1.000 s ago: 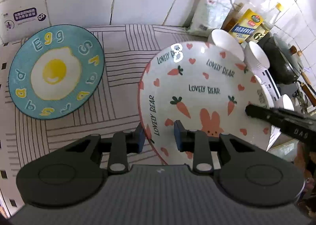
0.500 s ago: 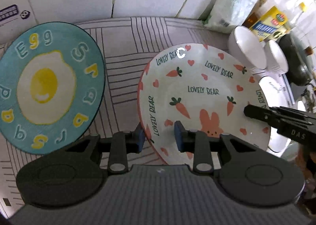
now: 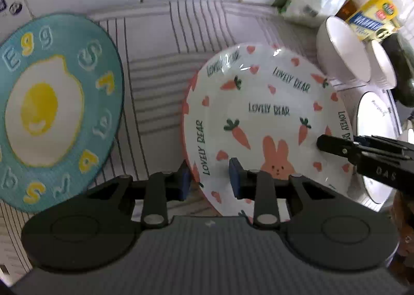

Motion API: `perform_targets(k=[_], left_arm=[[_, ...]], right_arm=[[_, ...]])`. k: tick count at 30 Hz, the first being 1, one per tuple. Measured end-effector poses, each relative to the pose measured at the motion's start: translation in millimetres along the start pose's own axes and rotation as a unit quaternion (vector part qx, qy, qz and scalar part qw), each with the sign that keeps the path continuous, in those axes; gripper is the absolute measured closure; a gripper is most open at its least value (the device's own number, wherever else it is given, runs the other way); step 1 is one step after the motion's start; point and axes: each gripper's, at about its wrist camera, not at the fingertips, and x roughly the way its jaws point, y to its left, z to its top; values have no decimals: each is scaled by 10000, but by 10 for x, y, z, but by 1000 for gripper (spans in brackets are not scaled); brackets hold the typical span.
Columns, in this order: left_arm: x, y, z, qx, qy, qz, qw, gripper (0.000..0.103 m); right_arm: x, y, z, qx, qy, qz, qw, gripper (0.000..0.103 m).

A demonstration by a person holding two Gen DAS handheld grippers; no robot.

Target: Organize plates and bowls

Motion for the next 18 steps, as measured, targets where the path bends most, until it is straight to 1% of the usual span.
perform_targets(k=[1,3,5,7,8,9,11,13,15,18], left_arm=[[15,-33,-20,-69,-25,92,9999,75],[3,-148,-37,-42,-83,343,9994,73],[-7,-153,-44,-286,-59,398,9988,74],[-39,-143,-51,-499,37,487,9976,70],[-62,-165,-52,-533,53,535,9971,67],[-105,-185,-72,-517,38,579,9970,63],[-209,-234,-120,-430,-5,692,9967,59],[-315,-291,-173,-352,-54,825,9960,55],[-429,-361,-212,-241,-95,921,9954,49],[-609,-485,-260,7,-175,971,9951,44]], right_arm=[[38,-15,-1,163,64,-34,9998,64],[52,-6,-33,280,-35,-123,9995,61],[-6,14,-58,376,-68,-181,9991,60],[-122,31,-95,405,-169,-147,9989,56],[-206,40,-125,389,-253,-141,9988,52],[-288,44,-161,374,-327,-137,9987,47],[-470,43,-235,378,-477,-150,9980,43],[-649,12,-283,386,-647,-184,9970,43],[-839,-46,-332,422,-810,-228,9956,43],[-1102,-100,-406,429,-1036,-340,9931,43]])
